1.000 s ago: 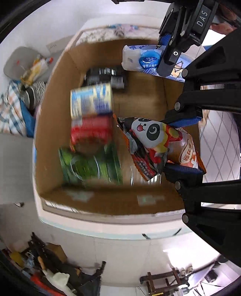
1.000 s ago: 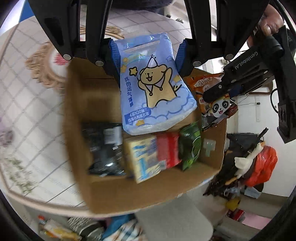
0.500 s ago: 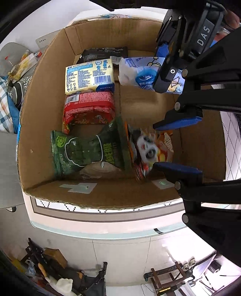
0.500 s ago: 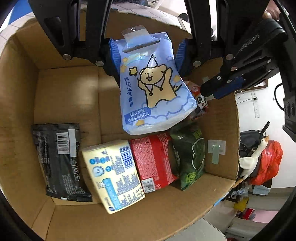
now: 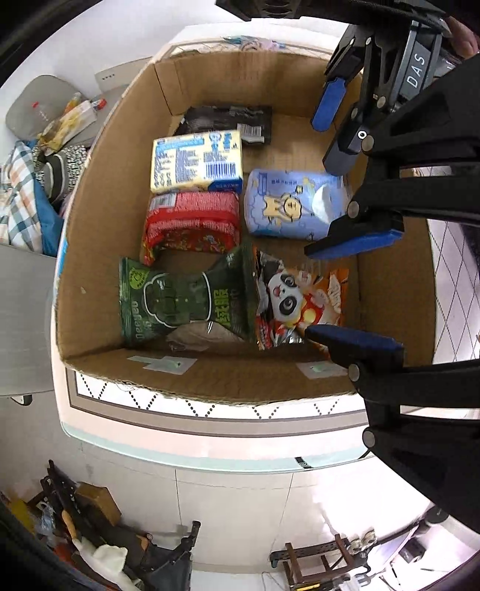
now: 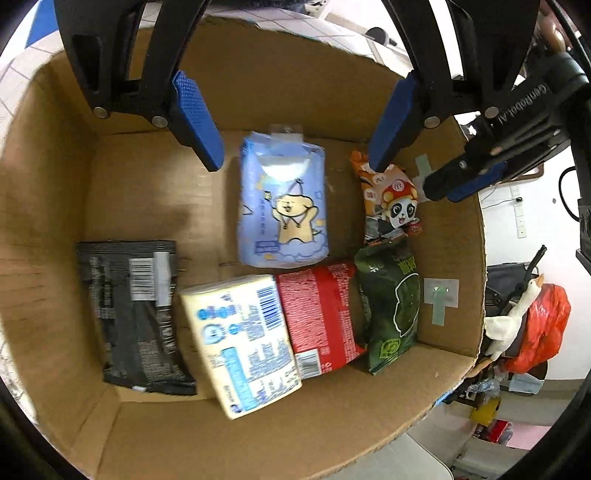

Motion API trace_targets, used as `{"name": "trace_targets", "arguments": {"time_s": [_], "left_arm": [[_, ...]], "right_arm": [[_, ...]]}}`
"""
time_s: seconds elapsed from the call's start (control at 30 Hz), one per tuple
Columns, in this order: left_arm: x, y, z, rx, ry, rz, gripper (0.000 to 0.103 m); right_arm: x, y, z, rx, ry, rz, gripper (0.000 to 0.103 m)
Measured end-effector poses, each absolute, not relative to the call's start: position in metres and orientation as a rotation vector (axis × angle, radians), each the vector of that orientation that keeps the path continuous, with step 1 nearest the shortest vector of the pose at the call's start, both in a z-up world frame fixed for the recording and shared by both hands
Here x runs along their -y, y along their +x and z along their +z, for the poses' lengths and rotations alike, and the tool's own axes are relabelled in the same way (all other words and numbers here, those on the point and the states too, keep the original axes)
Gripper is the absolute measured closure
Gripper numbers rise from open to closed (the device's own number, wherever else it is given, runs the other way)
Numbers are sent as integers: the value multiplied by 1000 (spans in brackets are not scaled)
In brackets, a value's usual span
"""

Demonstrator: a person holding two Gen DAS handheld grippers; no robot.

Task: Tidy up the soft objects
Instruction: 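Carry both packs into the box and open both tools to drop them, then move both tools out of the box toward the lilac cloth and blue tube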

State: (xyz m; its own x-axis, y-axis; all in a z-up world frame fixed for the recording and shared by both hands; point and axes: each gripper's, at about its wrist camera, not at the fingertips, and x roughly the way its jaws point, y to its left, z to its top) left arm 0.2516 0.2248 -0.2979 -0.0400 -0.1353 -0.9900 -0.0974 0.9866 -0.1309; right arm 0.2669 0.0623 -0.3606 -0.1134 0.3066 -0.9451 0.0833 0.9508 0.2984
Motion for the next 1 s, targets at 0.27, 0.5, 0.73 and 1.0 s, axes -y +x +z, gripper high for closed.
{"name": "trace_targets", "arguments": {"time_s": [0.27, 0.5, 0.73, 1.0], "left_arm": [[-205, 227, -257, -1474, -188, -9, 49], [-189, 205, -216, -1352, -166, 30, 3], [-172, 182, -180, -1265, -119, 63, 3], [-153, 162, -151, -1216, -100, 66, 3]], "right_arm": [[-39, 251, -322, -1600, 137, 125, 11], [-5, 227, -277, -1506, 41, 90, 0], [8, 203, -237, -1419, 12, 91, 0], [15, 178, -197, -1351, 27, 129, 0]]}}
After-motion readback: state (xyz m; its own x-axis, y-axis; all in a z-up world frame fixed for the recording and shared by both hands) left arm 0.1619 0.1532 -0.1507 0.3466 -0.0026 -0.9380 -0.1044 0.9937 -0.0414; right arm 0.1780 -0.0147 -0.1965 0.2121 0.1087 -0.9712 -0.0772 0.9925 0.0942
